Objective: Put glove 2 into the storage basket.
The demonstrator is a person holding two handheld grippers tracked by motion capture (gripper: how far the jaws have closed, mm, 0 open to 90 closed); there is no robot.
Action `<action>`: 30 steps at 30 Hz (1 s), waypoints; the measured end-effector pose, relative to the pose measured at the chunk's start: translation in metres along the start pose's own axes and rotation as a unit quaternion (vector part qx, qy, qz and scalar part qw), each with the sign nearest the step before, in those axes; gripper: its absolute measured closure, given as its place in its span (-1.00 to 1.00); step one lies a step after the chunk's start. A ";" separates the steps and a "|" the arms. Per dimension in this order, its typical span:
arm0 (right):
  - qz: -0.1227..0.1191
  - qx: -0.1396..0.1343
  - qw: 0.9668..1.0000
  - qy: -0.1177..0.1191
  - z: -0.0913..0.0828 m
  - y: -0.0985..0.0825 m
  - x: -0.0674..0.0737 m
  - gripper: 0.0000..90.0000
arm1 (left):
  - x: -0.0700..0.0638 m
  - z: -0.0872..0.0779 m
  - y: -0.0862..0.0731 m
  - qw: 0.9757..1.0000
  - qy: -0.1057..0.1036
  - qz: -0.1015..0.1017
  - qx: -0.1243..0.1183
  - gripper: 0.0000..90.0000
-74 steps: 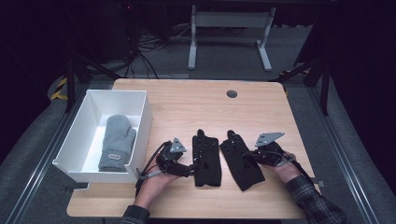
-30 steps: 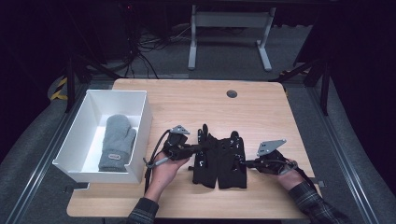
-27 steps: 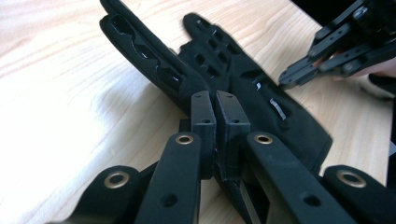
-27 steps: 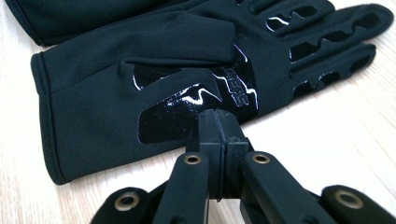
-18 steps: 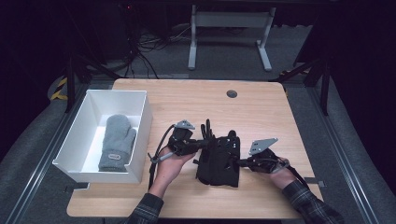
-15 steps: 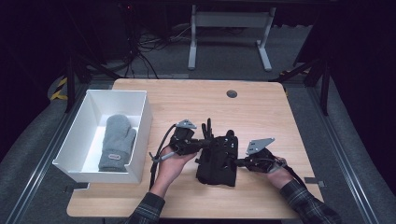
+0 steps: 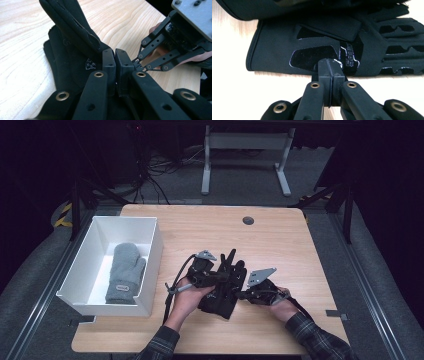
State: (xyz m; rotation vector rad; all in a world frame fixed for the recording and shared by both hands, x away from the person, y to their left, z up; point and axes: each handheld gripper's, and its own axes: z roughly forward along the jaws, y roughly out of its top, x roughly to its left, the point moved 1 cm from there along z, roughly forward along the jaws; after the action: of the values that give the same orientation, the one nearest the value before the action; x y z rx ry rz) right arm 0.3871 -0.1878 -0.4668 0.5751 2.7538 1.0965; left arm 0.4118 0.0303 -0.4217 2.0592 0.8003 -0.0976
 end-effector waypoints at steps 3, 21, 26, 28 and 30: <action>-0.004 0.000 1.000 0.001 0.004 0.004 0.001 1.00 | 0.000 0.003 -0.002 1.000 0.000 0.000 0.005 0.95; 0.004 -0.012 1.000 -0.025 -0.019 -0.005 -0.007 0.87 | -0.005 0.010 -0.007 1.000 0.007 0.008 0.017 0.77; 0.023 -0.018 0.998 -0.047 -0.033 -0.016 -0.015 0.45 | -0.011 0.015 -0.011 0.999 -0.001 0.014 0.035 1.00; 0.032 -0.015 0.998 -0.061 -0.038 -0.024 -0.020 0.22 | -0.015 0.021 -0.015 0.999 -0.008 0.018 0.047 1.00; 0.038 -0.011 0.997 -0.073 -0.041 -0.031 -0.023 0.03 | -0.018 0.027 -0.019 0.998 -0.010 0.023 0.061 1.00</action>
State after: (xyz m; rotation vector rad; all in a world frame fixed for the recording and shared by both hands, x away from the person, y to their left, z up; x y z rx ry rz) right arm 0.3890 -0.2437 -0.4581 0.7321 2.6102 1.0543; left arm 0.3930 0.0078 -0.4448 2.1862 0.7509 -0.1432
